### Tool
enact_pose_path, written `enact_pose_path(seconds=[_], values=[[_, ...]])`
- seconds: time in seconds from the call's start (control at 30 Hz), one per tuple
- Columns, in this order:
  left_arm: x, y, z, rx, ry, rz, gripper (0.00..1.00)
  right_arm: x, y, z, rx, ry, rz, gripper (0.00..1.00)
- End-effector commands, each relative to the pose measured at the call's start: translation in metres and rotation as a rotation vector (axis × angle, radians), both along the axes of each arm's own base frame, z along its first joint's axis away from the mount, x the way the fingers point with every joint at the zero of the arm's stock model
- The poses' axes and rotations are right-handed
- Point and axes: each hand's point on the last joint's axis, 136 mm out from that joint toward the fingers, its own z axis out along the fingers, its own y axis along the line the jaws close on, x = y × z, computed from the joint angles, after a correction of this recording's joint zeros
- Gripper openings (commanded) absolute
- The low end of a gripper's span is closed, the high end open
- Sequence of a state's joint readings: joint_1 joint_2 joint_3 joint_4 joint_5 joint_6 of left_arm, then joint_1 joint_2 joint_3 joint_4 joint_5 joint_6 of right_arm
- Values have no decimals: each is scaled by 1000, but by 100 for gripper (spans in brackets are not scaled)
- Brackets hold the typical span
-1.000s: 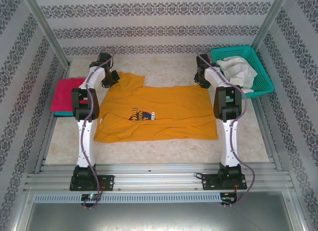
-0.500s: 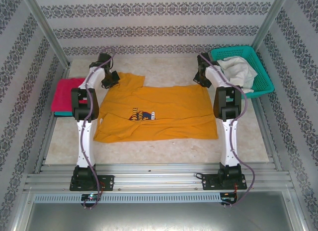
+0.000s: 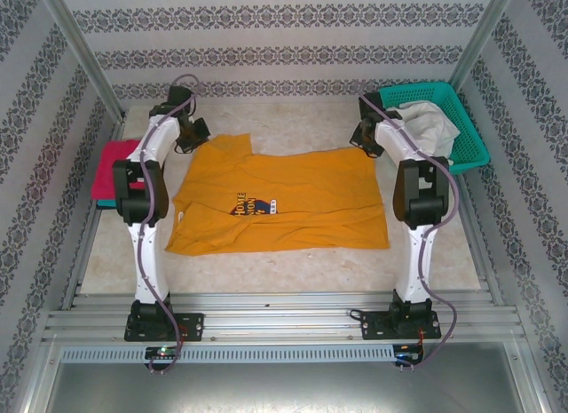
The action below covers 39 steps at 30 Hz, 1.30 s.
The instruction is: Fold and stack the t-shirts
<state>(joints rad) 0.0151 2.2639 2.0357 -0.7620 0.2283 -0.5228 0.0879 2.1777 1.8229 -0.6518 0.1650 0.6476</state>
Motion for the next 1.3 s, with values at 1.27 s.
enact_pose_path(seconds=[1.27], values=[[-156, 3, 69, -76, -79, -92, 0, -165, -17, 63, 2, -121, 67, 0]])
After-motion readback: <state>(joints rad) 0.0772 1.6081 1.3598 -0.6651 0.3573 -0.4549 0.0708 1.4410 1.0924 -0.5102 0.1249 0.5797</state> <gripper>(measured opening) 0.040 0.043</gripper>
